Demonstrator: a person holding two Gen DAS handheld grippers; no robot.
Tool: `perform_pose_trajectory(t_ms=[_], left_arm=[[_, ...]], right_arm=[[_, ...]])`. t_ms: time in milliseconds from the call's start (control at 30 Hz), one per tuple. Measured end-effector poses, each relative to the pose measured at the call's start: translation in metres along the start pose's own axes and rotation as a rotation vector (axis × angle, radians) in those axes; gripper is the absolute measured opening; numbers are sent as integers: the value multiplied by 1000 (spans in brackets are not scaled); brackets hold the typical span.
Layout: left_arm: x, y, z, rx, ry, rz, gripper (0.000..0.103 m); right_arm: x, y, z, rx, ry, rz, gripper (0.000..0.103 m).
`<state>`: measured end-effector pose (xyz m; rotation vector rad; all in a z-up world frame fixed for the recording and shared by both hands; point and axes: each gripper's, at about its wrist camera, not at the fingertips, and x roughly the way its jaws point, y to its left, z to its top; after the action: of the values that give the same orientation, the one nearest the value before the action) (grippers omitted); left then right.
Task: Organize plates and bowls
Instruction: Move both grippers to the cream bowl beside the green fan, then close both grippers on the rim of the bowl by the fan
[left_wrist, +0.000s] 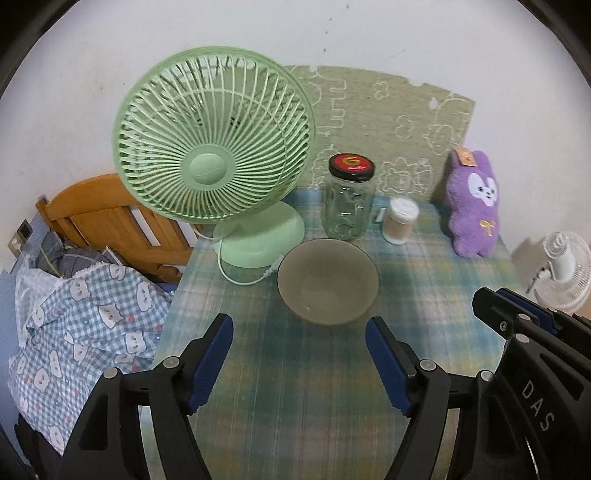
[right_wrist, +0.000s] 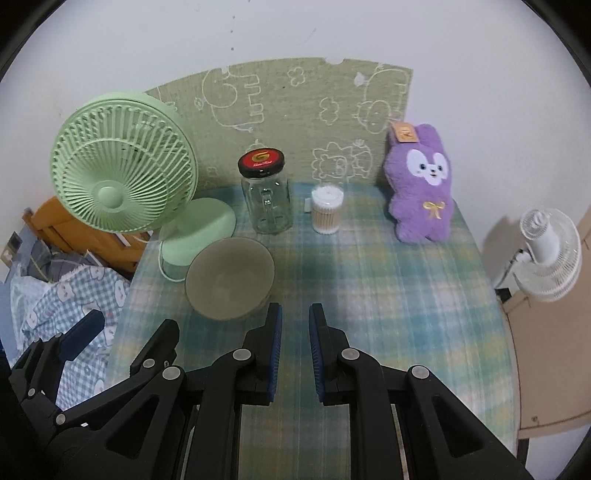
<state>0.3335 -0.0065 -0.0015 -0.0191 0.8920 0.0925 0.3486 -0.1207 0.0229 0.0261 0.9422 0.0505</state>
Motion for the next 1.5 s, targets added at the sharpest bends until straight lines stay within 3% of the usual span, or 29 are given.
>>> perform_pose_trajectory(t_ms=[200, 267, 300, 333, 967, 1000, 1067, 1167, 1267, 1300, 1500], left_arm=[[37, -3, 10, -28, 28, 17, 81], [48, -4, 11, -34, 23, 21, 83], [53, -5, 11, -34, 25, 31, 84], [59, -6, 12, -35, 29, 35, 85], [155, 4, 18, -45, 91, 78, 85], [156, 4, 17, -44, 85, 83, 85], [159, 4, 17, -42, 81, 104, 84], [163, 3, 17, -33, 83, 107, 75], [167, 0, 17, -31, 94, 123, 51], [169, 0, 17, -34, 105, 108, 47], [172, 1, 13, -35, 118, 102, 31]], right_arm=[[47, -1, 16, -26, 28, 37, 19], [62, -1, 19, -26, 38, 53, 40], [69, -1, 21, -20, 33, 54, 59], [74, -1, 22, -15, 24, 58, 65], [178, 16, 36, -89, 61, 87, 65], [181, 16, 36, -79, 57, 86, 64], [185, 17, 34, -69, 58, 89, 53], [189, 18, 34, -65, 68, 95, 45], [194, 18, 33, -57, 82, 101, 42], [196, 18, 33, -49, 88, 109, 36], [203, 21, 32, -54, 109, 108, 23]])
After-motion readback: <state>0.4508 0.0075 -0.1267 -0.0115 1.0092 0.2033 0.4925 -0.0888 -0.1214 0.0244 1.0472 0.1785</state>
